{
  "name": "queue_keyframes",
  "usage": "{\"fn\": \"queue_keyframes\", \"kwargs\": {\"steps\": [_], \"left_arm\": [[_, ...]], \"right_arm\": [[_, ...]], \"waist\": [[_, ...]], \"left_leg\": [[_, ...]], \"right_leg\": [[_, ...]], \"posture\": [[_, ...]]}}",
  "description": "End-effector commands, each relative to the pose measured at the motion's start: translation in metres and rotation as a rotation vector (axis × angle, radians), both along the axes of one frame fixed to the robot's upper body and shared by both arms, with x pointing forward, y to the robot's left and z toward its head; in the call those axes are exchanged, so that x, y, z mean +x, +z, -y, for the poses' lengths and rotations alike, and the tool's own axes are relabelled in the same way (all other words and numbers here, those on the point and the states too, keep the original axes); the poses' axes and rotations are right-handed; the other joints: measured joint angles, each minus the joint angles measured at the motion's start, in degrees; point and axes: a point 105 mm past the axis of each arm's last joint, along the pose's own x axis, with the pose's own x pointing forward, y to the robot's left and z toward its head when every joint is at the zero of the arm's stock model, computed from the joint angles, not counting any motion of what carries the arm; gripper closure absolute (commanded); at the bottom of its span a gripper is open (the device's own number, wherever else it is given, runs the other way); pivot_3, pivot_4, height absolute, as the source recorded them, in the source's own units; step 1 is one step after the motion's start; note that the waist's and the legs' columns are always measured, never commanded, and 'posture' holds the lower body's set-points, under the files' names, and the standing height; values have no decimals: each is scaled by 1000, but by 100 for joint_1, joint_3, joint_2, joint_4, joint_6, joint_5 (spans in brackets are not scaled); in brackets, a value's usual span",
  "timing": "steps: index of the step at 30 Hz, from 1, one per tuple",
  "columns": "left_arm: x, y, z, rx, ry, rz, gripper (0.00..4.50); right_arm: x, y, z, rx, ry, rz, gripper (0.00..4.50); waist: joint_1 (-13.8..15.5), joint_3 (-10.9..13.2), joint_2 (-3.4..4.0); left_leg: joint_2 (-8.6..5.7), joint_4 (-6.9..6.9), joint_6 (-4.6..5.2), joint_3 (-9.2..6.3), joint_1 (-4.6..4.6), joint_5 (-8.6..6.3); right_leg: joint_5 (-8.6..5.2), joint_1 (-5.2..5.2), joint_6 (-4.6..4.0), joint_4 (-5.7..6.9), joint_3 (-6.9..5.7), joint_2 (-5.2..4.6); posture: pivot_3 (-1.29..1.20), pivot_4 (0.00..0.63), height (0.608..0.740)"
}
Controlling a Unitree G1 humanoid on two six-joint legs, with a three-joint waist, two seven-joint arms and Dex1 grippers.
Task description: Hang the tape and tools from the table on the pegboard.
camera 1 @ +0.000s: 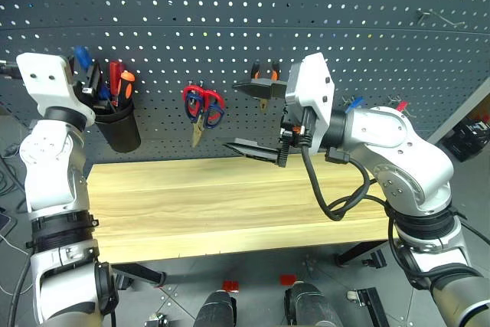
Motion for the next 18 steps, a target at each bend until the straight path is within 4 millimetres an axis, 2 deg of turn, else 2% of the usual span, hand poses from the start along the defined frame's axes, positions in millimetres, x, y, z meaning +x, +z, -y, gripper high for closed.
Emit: {"fn": "queue_keyframes", "kwargs": {"steps": [1, 2, 6, 8, 10, 12, 13, 16, 18], "left_arm": [[-14, 22, 2, 27, 24, 88, 1060], [-15, 20, 3, 35, 33, 75, 762], [-23, 31, 21, 26, 22, 75, 762], [-27, 39, 40, 37, -6, 79, 762], [-34, 33, 76, 34, -151, 47, 762], [-42, 12, 97, 6, -214, -19, 762], [-45, -3, 100, -25, -212, -64, 762], [-55, -45, 101, -84, -178, -190, 762], [-60, -81, 97, -139, -163, -302, 762]], "right_arm": [[-3, 6, 2, 4, 1, 40, 0], [0, 2, 3, -2, -14, 26, 0], [9, -13, 14, 5, -95, -50, 0], [11, -26, 21, 12, -139, -90, 0], [26, -40, 37, 43, -314, -47, 0], [37, -55, 52, 48, -461, 14, 0], [40, -65, 58, 42, -511, 30, 0], [52, -90, 80, 141, -683, -38, 0], [66, -107, 108, 242, -867, -105, 0]], "waist": [[-11, -33, -2], [-11, -50, -2], [3, -140, -18], [30, -184, -21], [59, -222, -21], [90, -284, 6], [102, -324, 32], [129, -375, 61], [139, -388, 67]], "left_leg": [[0, 0, 0, 0, 0, 0], [-1, 0, 0, 0, 1, 0], [-1, -3, 4, -5, 10, -3], [-5, -2, 5, -7, 10, -3], [-10, 0, 11, -10, 19, -6], [-14, 0, 21, -8, 39, -13], [-17, -1, 27, -2, 52, -17], [-43, -13, 45, 48, 128, -29], [-23, -20, 42, 58, 175, -32]], "right_leg": [[0, 1, 0, 1, 0, -2], [0, 1, 0, 0, 1, -2], [0, 14, 0, 1, 1, -4], [0, 21, 0, -2, 2, -6], [0, 38, 0, -2, 2, -8], [0, 66, 0, -6, 3, -13], [0, 82, 0, -10, 9, -15], [-1, 130, 2, -15, 36, -14], [-3, 173, 1, -28, 42, 12]], "posture": [[16, 50, 740], [21, 47, 740], [42, 39, 740], [48, 37, 740], [43, 33, 740], [40, 26, 740], [43, 23, 740], [57, 8, 740], [63, 0, 740]]}}
